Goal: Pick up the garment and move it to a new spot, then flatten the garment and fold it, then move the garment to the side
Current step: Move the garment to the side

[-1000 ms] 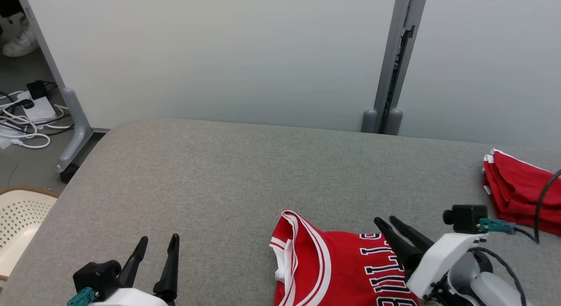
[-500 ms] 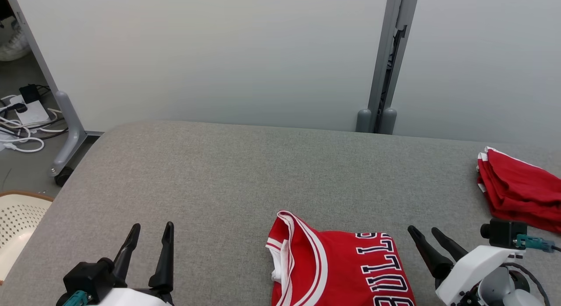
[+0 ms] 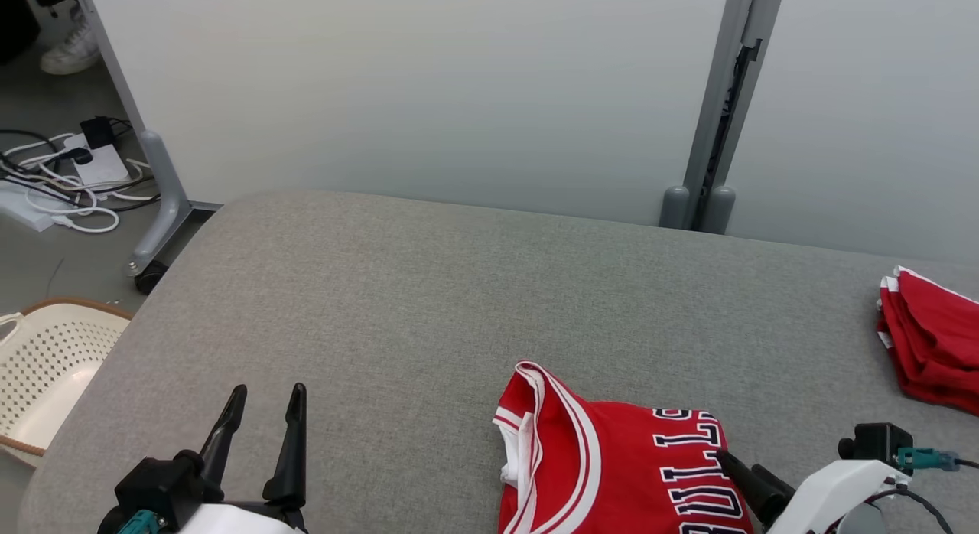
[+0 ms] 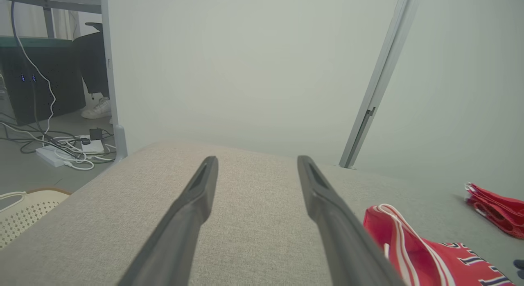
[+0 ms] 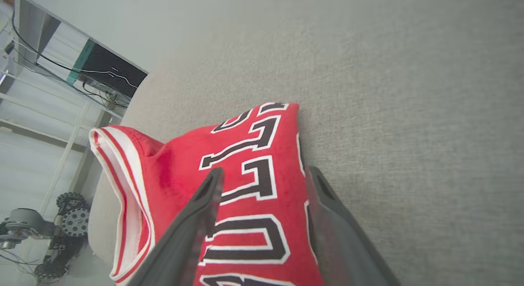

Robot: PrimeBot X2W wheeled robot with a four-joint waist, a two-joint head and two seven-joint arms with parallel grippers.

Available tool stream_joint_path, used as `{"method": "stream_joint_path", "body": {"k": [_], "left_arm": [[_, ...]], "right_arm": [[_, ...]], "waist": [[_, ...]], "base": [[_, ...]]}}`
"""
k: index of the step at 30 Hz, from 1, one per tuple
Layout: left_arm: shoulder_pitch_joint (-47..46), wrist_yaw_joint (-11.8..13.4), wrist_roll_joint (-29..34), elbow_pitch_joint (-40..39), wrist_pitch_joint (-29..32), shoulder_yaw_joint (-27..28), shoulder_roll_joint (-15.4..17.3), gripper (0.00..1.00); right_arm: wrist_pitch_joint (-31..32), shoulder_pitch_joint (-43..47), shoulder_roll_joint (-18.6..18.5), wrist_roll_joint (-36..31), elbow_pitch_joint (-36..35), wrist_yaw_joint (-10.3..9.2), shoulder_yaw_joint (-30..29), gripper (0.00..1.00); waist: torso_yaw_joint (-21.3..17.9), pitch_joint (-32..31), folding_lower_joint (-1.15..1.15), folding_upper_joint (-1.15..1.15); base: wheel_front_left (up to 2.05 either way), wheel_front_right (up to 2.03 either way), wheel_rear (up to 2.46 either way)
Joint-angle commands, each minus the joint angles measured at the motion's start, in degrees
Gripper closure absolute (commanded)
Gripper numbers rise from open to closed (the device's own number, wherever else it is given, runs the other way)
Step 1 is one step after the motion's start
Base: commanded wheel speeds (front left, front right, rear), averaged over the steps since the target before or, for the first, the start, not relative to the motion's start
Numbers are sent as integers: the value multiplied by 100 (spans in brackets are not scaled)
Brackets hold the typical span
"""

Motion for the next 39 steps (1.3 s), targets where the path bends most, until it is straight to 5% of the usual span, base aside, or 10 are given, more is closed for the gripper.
{"method": "stream_joint_path", "body": {"k": [1,19,20,21,22,33,39], "left_arm": [[28,-39,49,20,-25,30,-12,0],[34,-62,78,98,-25,41,-68,0],[29,-63,79,98,-25,38,-68,0],[22,-65,82,99,-25,37,-69,0],[16,-67,84,103,-25,39,-69,0],[-23,-180,14,208,-25,8,-215,0],[-196,-272,68,292,-25,-76,-309,0]], "right_arm": [[51,11,-20,119,92,2,-63,0],[933,-369,302,1154,1179,2,-89,0],[925,-395,304,1160,1172,2,-64,34],[875,-432,301,1164,1141,2,-42,94],[866,-453,298,1174,1107,2,-12,100],[695,-947,-46,1218,298,3,407,100],[792,-1681,-566,875,-162,3,1058,100]], "waist": [[74,17,0,0],[241,50,0,0],[238,52,0,0],[234,53,0,0],[228,53,0,0],[33,73,0,0],[-142,227,0,0]], "base": [[0,0,0],[0,0,0],[0,0,0],[0,0,0],[0,0,0],[0,0,0],[0,0,0]]}}
